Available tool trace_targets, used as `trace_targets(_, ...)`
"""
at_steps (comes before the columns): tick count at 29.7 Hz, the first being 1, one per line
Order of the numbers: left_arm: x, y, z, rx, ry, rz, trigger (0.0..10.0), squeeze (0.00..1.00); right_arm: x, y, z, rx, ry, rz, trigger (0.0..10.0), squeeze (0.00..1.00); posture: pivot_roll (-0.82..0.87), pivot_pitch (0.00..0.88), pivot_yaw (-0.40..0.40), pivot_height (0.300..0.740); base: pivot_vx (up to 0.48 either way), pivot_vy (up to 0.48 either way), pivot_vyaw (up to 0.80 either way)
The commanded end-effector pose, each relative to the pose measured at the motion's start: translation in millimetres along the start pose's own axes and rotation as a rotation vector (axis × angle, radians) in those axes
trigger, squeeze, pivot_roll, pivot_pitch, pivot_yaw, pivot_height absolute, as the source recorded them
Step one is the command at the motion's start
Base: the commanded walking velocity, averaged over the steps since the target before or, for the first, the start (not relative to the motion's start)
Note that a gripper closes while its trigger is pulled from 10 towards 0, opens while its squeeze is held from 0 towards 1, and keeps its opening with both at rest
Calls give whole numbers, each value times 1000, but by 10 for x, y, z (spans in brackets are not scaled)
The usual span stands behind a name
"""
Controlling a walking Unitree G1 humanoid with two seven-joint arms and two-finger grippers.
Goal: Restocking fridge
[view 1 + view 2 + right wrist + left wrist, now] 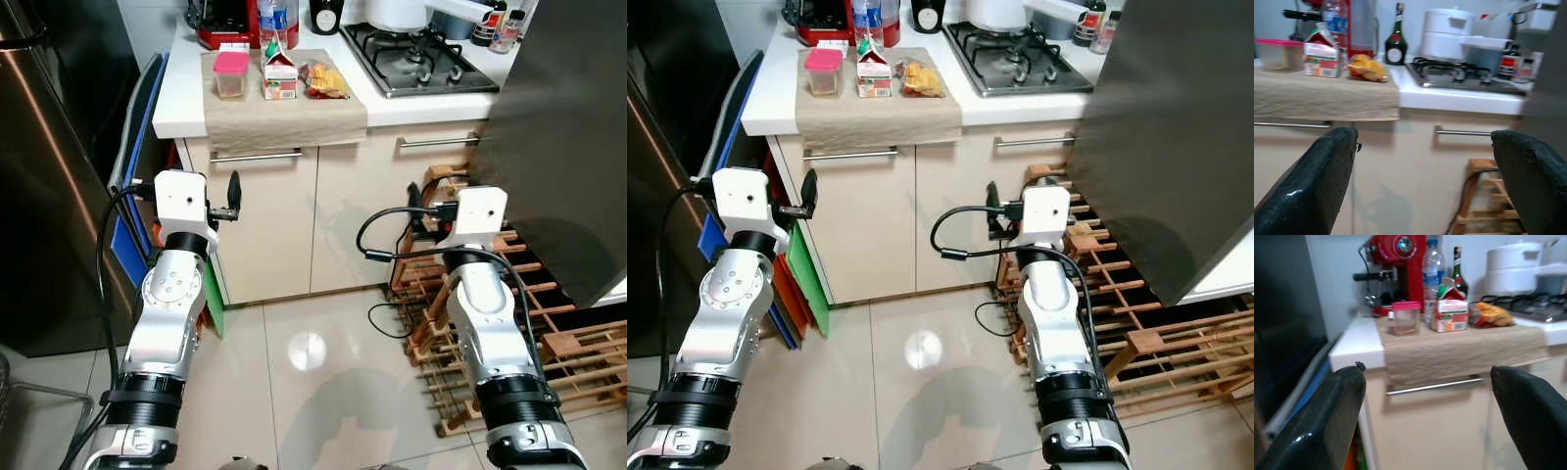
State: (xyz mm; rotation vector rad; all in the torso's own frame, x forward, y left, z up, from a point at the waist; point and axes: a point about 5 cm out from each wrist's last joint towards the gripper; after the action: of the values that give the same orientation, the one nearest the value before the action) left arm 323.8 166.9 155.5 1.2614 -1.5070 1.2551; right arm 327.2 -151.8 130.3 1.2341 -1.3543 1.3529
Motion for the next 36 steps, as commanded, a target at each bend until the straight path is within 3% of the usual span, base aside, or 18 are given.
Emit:
trace_targets(1,31,-23,0,-4,0,0,10000,39,-21,-10,-9,9,-27,-22,10000,0,6,0,16,740,480,0,0)
trace_targets(2,31,-27,-8,3,5,-2,10000,0,-28,-9,-13,14,-31,-27,10000,0,6,0,16,740,480,0,0)
trace_targets(24,28,-26,-54,52,42,-7,10000,0,-107,-4,-33,41,-52,-76,10000,0,7,0,11,740,474,0,0)
trace_targets(28,82,-20,-127,94,88,17,10000,0,-112,2,-41,41,-55,-77,10000,0,8,0,12,740,452,0,0)
trace_targets(36,208,-37,-152,102,83,78,10000,0,-102,-2,-55,47,-53,-71,10000,0,11,0,12,740,438,91,0)
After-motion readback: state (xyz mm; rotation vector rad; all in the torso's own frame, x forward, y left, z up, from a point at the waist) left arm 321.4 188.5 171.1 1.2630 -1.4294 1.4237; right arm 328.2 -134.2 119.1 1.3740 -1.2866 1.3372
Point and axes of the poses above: a point about 5 cm out from each wrist's last joint towards the gripper, its own y axis pointing back from the gripper into the wrist, its own x axis along the axis of the wrist's last joint, z = x × y, and after that the axes turned 7 degrees about -y, right-handed
